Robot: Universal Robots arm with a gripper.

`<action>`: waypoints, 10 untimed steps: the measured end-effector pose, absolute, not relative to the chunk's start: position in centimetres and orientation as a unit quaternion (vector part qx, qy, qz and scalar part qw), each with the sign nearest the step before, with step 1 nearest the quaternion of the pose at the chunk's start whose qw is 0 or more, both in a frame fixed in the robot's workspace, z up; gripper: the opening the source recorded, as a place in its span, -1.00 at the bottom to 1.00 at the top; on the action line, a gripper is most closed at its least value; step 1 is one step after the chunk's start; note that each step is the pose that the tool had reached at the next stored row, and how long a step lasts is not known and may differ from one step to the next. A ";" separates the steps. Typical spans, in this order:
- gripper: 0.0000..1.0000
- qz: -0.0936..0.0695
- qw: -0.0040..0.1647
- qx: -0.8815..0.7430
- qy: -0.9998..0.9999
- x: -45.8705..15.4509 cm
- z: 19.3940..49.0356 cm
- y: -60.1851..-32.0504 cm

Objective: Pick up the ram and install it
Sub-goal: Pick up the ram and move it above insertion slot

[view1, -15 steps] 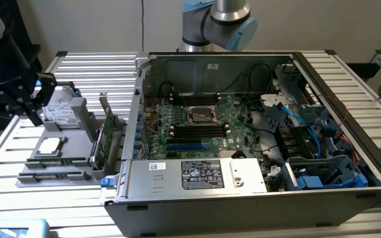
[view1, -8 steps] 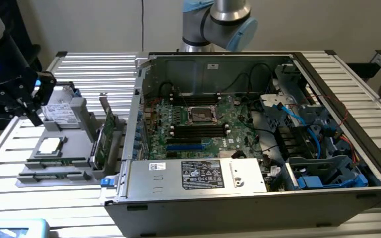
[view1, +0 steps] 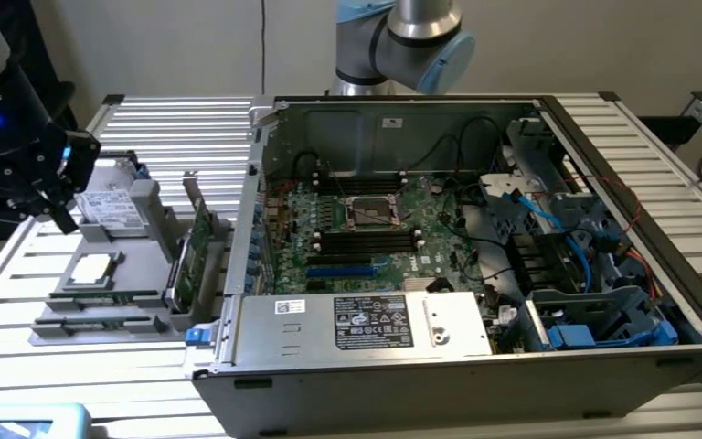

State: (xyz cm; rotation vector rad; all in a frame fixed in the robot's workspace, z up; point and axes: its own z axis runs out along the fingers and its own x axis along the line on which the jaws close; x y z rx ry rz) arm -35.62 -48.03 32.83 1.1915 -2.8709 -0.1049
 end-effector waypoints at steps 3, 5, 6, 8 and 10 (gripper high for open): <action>-0.79 -0.033 0.017 0.408 -0.912 -35.6 32.8 -48.0; -0.79 -0.033 0.017 0.424 -0.905 -35.6 32.8 -48.0; -0.79 -0.033 0.018 0.433 -0.901 -35.6 32.8 -48.0; -0.79 -0.032 0.018 0.449 -0.893 -35.6 32.8 -48.0; -0.79 -0.032 0.019 0.465 -0.884 -35.6 32.8 -48.0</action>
